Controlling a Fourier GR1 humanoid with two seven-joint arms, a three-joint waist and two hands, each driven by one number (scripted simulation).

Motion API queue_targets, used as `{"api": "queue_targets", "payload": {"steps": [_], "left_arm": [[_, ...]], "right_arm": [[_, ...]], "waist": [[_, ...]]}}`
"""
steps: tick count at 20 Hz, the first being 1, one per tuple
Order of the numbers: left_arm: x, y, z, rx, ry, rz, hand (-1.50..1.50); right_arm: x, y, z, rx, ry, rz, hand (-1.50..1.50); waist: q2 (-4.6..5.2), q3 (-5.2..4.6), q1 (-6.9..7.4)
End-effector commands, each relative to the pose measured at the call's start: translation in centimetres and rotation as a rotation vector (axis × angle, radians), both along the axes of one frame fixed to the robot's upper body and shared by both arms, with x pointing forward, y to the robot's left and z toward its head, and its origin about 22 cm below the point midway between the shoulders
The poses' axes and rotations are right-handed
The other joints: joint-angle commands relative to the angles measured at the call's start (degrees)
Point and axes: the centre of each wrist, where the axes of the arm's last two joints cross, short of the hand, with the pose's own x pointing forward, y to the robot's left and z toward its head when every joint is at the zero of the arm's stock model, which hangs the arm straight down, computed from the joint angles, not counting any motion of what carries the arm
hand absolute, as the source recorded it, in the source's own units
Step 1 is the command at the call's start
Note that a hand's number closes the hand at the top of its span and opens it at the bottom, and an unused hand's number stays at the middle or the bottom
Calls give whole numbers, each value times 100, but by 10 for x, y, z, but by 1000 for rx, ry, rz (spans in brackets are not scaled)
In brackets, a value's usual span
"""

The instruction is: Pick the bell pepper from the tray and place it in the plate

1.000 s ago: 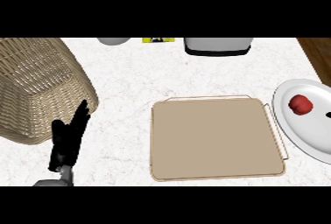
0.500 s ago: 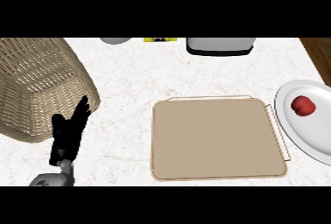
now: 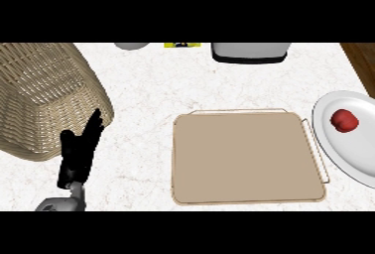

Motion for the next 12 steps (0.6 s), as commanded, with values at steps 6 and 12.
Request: {"api": "queue_targets", "payload": {"steps": [6,12], "left_arm": [[14,5,5,10,-19,-2,0],[6,2,6,3,-12,11,0]], "right_arm": [[-6,15,-28,-82,51,-62,-150],[-9,-2,-9,-90,62,-104,-150]], "waist": [[23,7,33],[4,1,8]]}}
